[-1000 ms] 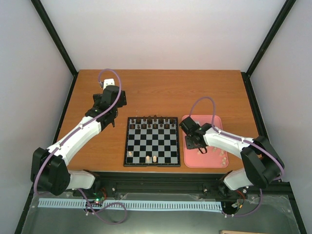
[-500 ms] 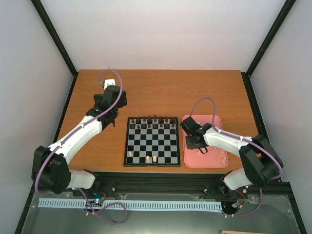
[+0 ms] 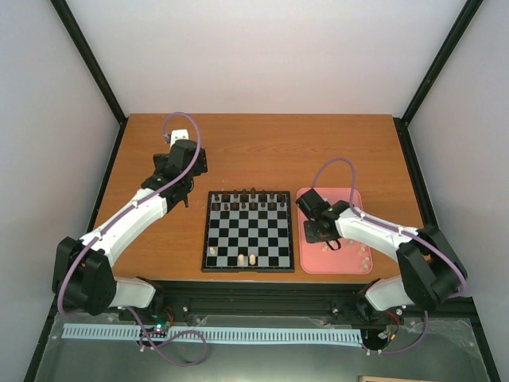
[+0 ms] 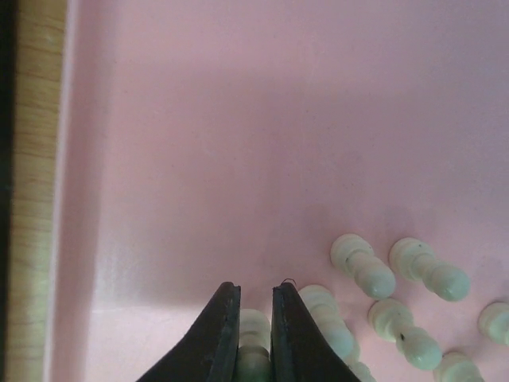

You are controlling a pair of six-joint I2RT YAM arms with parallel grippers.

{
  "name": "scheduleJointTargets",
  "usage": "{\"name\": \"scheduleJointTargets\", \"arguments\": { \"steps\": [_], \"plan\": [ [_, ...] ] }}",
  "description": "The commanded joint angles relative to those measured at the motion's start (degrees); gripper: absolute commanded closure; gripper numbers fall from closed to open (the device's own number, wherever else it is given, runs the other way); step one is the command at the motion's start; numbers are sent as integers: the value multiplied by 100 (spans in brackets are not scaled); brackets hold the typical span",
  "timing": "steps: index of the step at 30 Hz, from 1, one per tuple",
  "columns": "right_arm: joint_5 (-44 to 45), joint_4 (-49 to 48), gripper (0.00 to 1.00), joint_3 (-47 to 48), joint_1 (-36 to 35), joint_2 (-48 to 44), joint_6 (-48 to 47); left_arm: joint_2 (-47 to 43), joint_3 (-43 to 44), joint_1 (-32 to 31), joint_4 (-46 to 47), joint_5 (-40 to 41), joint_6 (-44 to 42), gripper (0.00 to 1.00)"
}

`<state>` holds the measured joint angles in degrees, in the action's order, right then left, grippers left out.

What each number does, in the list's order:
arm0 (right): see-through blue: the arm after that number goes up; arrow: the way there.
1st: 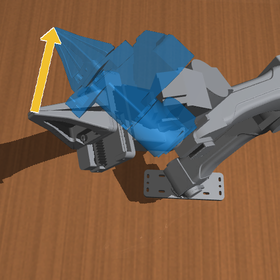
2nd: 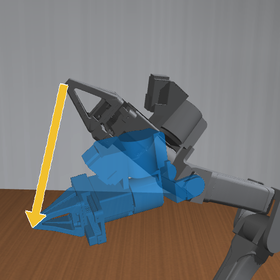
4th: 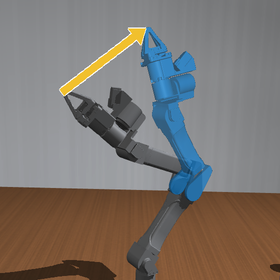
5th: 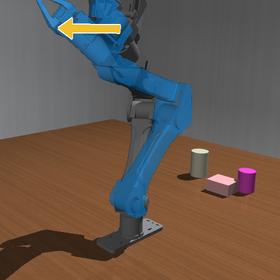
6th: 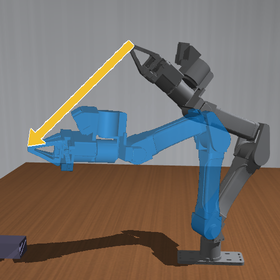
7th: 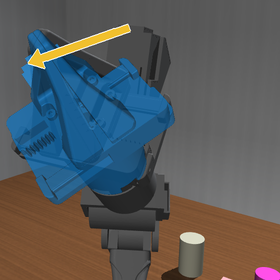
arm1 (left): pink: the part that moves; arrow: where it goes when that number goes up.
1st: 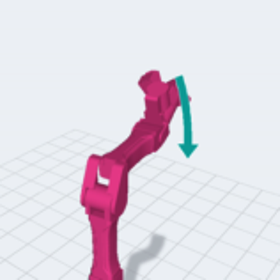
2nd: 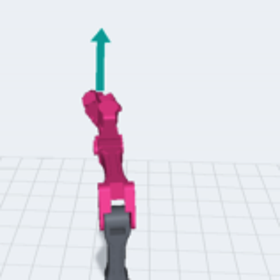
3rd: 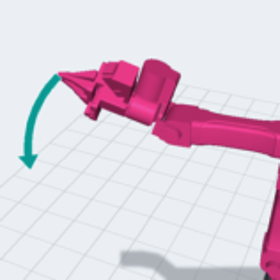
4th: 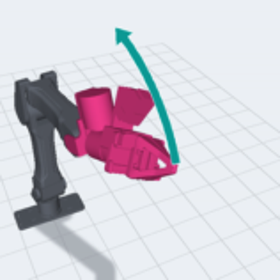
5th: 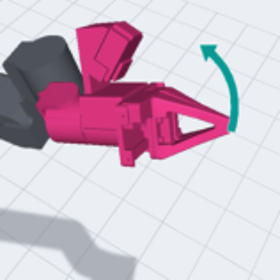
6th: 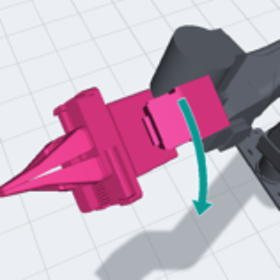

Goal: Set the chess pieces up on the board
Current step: Pick up the chess piece from the storage box, then place the chess piece on the chessboard.

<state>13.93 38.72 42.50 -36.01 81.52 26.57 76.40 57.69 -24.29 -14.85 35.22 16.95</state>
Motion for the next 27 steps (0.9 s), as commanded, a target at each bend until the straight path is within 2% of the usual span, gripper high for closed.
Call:
{"name": "scheduleJointTargets", "arguments": {
  "steps": [1, 7, 13, 18, 27],
  "plan": [
    [-64, 293, 97, 386, 9, -472, 3, -15, 242, -39, 62, 68, 9, 0],
    [-176, 522, 97, 1496, -793, -310, -40, -73, 237, -39, 61, -2, 20, 0],
    [-682, 144, 97, 2733, -1840, 1019, -239, -112, 221, -34, 58, -13, 30, 0],
    [-1076, 177, 97, 3764, -2451, 2208, -461, -156, 207, -38, 53, -67, 27, 0],
    [-1565, 465, 97, 4642, -3009, 3103, -566, -202, 190, -40, 61, -70, 19, 0]
  ]
}}
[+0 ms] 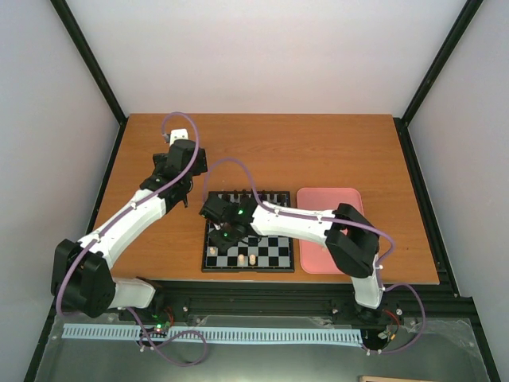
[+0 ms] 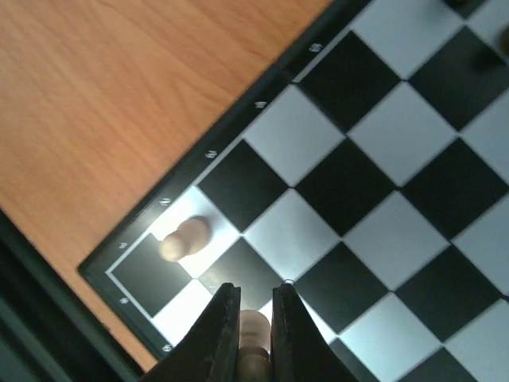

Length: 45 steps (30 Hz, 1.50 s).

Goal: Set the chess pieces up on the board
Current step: Place the chess piece on the chessboard.

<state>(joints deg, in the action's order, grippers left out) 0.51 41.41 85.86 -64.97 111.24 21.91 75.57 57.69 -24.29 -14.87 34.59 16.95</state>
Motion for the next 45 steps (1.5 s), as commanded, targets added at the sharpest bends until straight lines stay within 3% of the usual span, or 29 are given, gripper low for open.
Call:
{"name": "scheduleJointTargets", "arguments": {
  "steps": [1, 21, 45],
  "plan": [
    [-238, 205, 97, 341, -139, 180, -95, -114, 190, -39, 71, -24, 13, 0],
    [313, 333, 96, 580, -332, 742, -10, -95, 174, -33, 99, -14, 9, 0],
    [358, 155, 95, 728, -328, 956, -3, -113, 169, -37, 99, -27, 10, 0]
  ]
}}
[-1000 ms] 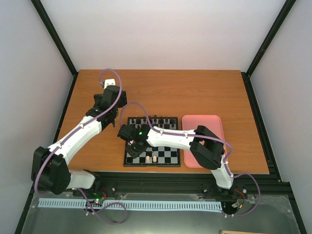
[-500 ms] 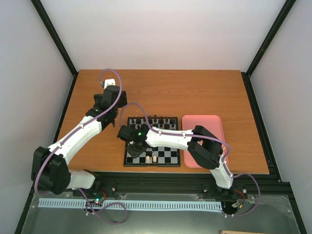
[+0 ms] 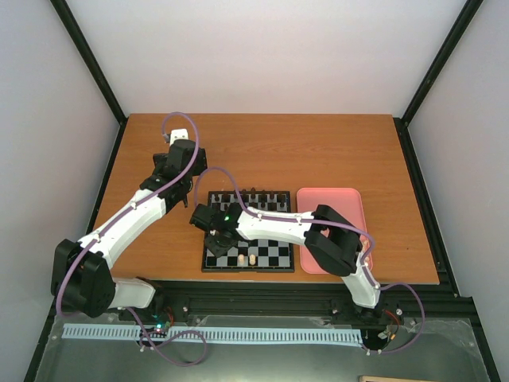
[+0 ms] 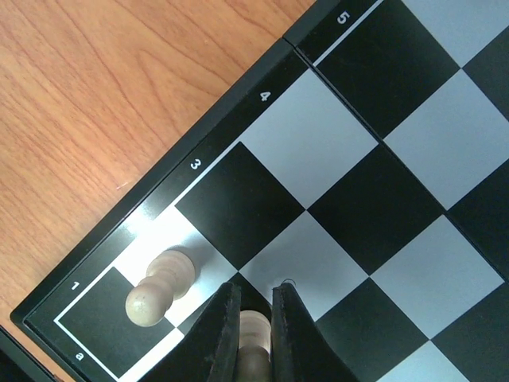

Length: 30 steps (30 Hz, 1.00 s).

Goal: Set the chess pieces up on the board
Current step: Place the chess piece on the chessboard.

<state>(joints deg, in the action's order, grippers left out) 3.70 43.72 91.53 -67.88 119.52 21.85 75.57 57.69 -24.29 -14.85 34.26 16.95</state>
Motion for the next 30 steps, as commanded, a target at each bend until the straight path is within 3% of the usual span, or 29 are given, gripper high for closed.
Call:
{"name": "scheduleJointTargets", "arguments": {
  "steps": [1, 6, 16, 26, 30],
  "plan": [
    [38, -64, 95, 180, -41, 139, 3, -106, 170, -39, 97, 7, 6, 0],
    [52, -14, 94, 160, -41, 126, 1, -104, 170, -35, 94, 5, 10, 0],
    [22, -4, 79, 120, -44, 106, -12, -109, 166, -39, 97, 18, 9, 0],
    [299, -37, 74, 39, -42, -130, 40, -96, 173, -32, 105, 16, 10, 0],
    [446, -63, 66, -15, -39, -279, 41, -110, 173, -33, 105, 2, 8, 0]
  ]
}}
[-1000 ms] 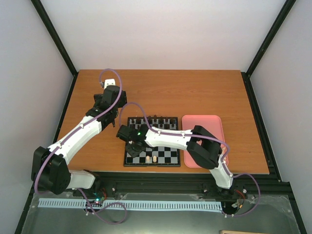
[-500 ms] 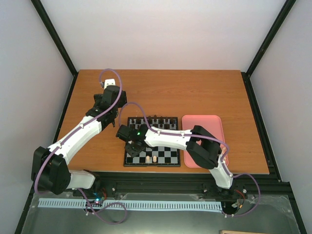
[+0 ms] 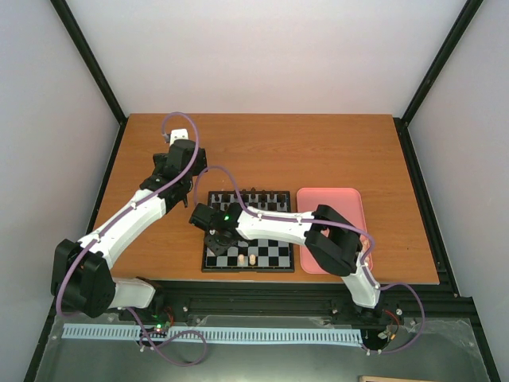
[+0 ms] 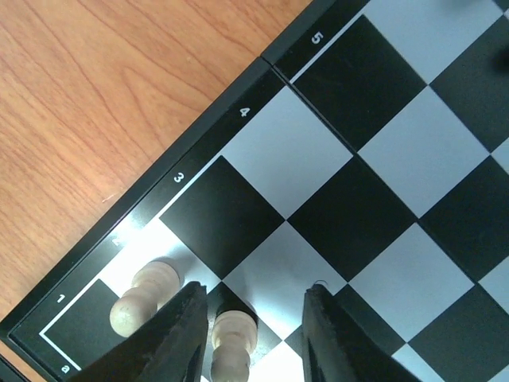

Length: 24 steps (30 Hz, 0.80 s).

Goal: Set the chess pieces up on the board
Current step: Place the chess piece on the chessboard.

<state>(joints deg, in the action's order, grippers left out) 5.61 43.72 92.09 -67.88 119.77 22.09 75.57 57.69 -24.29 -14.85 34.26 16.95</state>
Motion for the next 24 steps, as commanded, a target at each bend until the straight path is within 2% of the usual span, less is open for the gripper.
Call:
{"name": "scheduleJointTargets", "arguments": {
  "steps": [1, 7, 12, 20, 24],
  "plan": [
    [246, -72, 66, -80, -41, -324, 10, -100, 172, -33, 105, 9, 10, 0],
    [401, -93, 65, -169, -36, -410, 93, -102, 177, -39, 97, 2, 6, 0],
    [786, -224, 61, -505, 68, -845, 257, -113, 176, -33, 97, -15, 18, 0],
    [1422, -285, 58, -1405, 405, -1841, 577, -104, 175, -40, 97, -38, 13, 0],
    [1608, -149, 57, -2222, 875, -2413, 884, -96, 172, -33, 99, -34, 26, 0]
  ]
}}
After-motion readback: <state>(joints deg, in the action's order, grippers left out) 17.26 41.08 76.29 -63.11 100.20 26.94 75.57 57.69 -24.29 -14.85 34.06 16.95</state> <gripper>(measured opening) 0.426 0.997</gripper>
